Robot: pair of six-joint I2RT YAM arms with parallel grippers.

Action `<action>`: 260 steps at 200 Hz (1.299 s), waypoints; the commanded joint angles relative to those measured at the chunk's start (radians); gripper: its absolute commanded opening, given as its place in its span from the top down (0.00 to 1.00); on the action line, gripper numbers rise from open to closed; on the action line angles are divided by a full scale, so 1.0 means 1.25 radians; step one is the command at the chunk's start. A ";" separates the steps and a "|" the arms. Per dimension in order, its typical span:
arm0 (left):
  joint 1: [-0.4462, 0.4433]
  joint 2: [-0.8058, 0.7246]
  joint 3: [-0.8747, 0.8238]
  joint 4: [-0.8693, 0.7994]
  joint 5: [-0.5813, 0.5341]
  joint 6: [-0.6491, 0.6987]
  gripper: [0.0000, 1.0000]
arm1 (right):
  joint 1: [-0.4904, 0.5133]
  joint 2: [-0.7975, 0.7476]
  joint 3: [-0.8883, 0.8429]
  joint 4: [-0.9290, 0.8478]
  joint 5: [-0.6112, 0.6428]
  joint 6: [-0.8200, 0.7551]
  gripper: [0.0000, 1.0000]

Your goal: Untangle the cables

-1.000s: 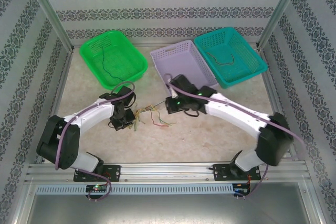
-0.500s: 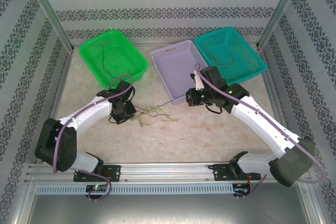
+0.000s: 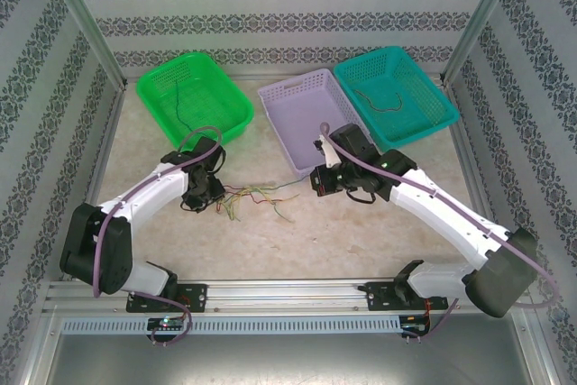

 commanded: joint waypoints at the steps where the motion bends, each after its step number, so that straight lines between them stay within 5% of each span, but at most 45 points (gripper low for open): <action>1: 0.009 -0.021 0.024 -0.068 -0.031 -0.001 0.54 | 0.000 0.002 -0.048 0.010 0.030 0.004 1.00; 28: 0.009 -0.044 0.034 -0.074 -0.006 -0.023 0.44 | 0.000 0.014 -0.078 0.007 0.031 -0.013 1.00; 179: 0.005 -0.062 0.039 -0.036 0.125 -0.106 0.34 | -0.041 0.023 -0.108 -0.033 0.071 -0.046 1.00; 231: 0.007 -0.111 -0.120 0.153 0.231 -0.311 0.32 | -0.066 0.035 -0.107 -0.036 0.057 -0.062 1.00; 260: 0.005 -0.123 -0.127 0.171 0.241 -0.326 0.33 | -0.071 0.039 -0.110 -0.038 0.066 -0.059 1.00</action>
